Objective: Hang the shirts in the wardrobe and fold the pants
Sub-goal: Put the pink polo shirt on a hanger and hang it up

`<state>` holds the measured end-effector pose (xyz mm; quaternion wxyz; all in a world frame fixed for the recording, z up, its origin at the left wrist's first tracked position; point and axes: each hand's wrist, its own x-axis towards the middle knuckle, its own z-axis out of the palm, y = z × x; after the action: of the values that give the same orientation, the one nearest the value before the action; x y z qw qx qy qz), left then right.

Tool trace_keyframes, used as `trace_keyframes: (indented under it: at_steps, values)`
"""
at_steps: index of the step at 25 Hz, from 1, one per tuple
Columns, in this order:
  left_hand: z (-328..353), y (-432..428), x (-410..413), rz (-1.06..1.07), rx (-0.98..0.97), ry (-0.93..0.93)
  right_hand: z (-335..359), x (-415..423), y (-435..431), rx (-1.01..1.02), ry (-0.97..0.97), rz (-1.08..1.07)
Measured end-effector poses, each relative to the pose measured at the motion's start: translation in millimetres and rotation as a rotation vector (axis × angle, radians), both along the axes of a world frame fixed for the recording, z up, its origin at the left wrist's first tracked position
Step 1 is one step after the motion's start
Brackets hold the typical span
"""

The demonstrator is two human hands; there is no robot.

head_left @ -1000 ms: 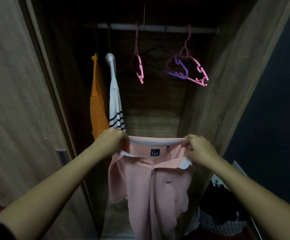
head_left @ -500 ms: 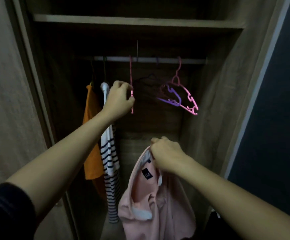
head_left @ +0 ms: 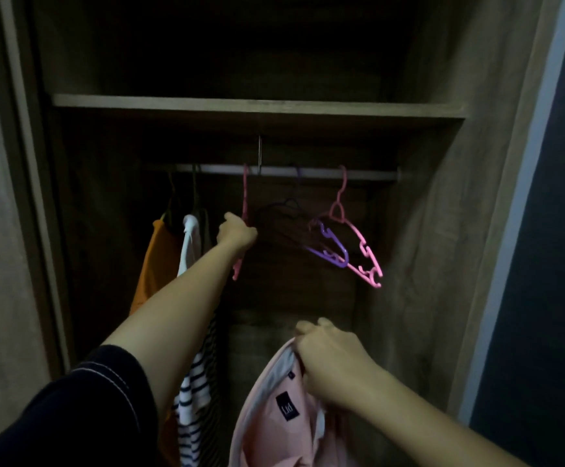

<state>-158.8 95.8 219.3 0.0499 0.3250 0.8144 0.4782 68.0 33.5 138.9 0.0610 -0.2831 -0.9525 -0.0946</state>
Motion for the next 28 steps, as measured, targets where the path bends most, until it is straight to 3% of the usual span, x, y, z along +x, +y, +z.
trace_keyframes:
  at_steps: [8,14,17,21,25,28]
  values:
    - [23,-6,11,0.163,0.074,0.228,-2,-5,18,0.001,0.069,0.015]
    - [-17,-90,28,0.200,0.103,0.268,-12,-4,12,-0.041,0.187,0.009]
    - [-85,-163,32,0.143,0.203,0.396,-22,-7,11,-0.116,0.252,-0.017]
    - [-158,-260,4,-0.099,0.199,0.289,-29,-20,11,-0.202,0.295,-0.092]
    - [-174,-338,-21,-0.206,0.221,0.307,-22,-36,10,-0.226,0.381,-0.147]
    - [-170,-379,-28,-0.272,0.250,0.334,-16,-44,2,-0.218,0.341,-0.164]
